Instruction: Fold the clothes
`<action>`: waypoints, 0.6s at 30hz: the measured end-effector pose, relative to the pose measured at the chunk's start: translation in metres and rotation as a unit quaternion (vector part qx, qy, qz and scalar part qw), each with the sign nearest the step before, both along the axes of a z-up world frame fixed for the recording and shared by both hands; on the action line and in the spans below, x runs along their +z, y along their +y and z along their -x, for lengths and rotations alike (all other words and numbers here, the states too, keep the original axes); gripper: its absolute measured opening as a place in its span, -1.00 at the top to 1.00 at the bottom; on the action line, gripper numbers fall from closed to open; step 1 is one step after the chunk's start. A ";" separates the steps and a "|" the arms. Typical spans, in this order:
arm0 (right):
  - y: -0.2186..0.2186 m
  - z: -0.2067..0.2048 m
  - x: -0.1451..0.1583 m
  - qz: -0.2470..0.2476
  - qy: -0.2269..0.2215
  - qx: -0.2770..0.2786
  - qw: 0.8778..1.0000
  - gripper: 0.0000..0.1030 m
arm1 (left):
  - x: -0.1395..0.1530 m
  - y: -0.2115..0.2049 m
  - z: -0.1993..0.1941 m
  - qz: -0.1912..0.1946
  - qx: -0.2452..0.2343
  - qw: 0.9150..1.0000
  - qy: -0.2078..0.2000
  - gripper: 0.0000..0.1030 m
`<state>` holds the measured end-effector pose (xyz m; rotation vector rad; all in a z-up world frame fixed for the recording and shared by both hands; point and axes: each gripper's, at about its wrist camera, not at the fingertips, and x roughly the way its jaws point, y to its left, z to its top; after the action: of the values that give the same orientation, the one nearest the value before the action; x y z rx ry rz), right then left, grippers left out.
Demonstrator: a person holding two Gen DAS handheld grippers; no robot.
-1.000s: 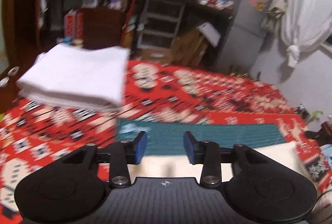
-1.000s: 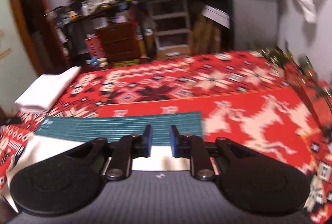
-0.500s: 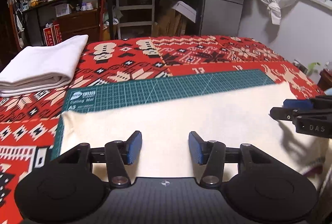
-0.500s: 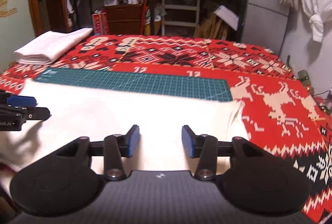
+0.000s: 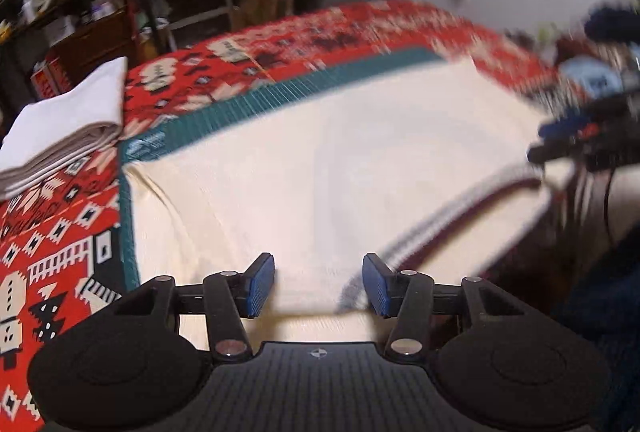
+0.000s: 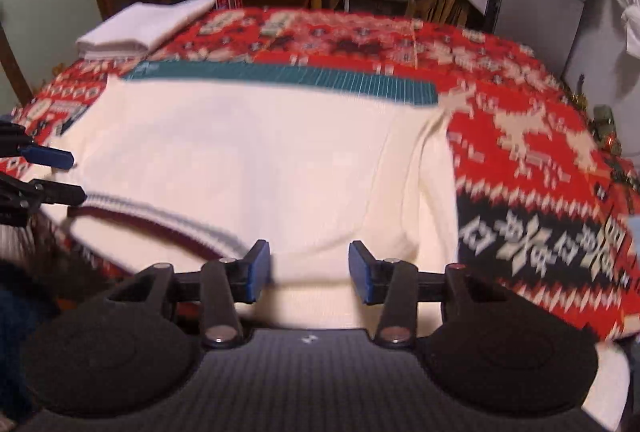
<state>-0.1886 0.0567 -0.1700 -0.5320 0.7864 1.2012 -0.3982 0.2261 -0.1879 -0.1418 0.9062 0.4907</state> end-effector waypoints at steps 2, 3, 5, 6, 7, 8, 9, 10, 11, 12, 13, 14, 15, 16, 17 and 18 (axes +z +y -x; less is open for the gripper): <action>-0.003 0.003 -0.003 0.003 -0.001 0.005 1.000 0.07 | -0.001 -0.002 0.001 -0.001 0.004 1.000 0.004 0.01; -0.003 0.002 -0.004 0.005 0.001 0.006 1.000 0.07 | -0.001 -0.002 0.002 0.003 0.008 1.000 0.006 -0.01; -0.002 0.000 -0.003 0.009 0.006 0.009 1.000 0.07 | -0.001 0.001 0.004 0.014 0.017 1.000 0.007 -0.05; -0.002 -0.001 -0.003 0.013 0.008 0.009 1.000 0.07 | -0.001 0.002 0.005 0.020 0.021 1.000 0.007 -0.06; -0.001 -0.001 0.000 0.012 0.008 0.011 1.000 0.08 | 0.001 0.003 0.006 0.021 0.023 0.999 0.007 -0.06; -0.001 -0.001 0.004 0.009 0.008 0.013 1.000 0.14 | 0.003 0.002 0.008 0.022 0.025 0.999 0.007 -0.06; -0.001 -0.001 0.007 0.007 0.008 0.014 1.000 0.28 | 0.005 0.002 0.009 0.022 0.028 0.999 0.006 -0.04; 0.000 -0.001 0.010 0.000 0.007 0.017 1.000 0.34 | 0.005 0.002 0.011 0.023 0.030 0.999 0.004 -0.03; 0.001 0.000 0.014 -0.007 0.007 0.021 1.000 0.41 | 0.006 0.003 0.012 0.025 0.032 0.999 0.002 -0.02; 0.003 0.000 0.015 -0.009 0.008 0.023 1.000 0.48 | 0.005 0.005 0.014 0.033 0.037 0.999 -0.002 -0.02; 0.006 0.001 0.014 -0.008 0.009 0.024 1.000 0.51 | 0.004 0.007 0.016 0.043 0.043 0.998 -0.005 -0.02; 0.009 0.001 0.014 -0.008 0.010 0.026 1.000 0.60 | 0.002 0.010 0.017 0.053 0.049 0.997 -0.009 -0.03; 0.011 0.001 0.011 -0.003 0.015 0.027 1.000 0.64 | 0.001 0.012 0.019 0.063 0.055 0.996 -0.012 -0.03; 0.011 0.001 0.006 0.005 0.022 0.027 0.999 0.64 | 0.001 0.014 0.021 0.069 0.057 0.996 -0.015 -0.02; 0.009 0.002 0.002 0.007 0.026 0.026 0.999 0.64 | 0.001 0.014 0.021 0.071 0.059 0.996 -0.015 -0.02; 0.007 0.002 0.000 0.006 0.030 0.026 0.999 0.64 | 0.001 0.014 0.022 0.071 0.060 0.996 -0.015 0.00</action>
<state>-0.1903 0.0633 -0.1704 -0.5314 0.8351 1.2646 -0.4205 0.2397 -0.1870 -0.3341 0.9065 0.5335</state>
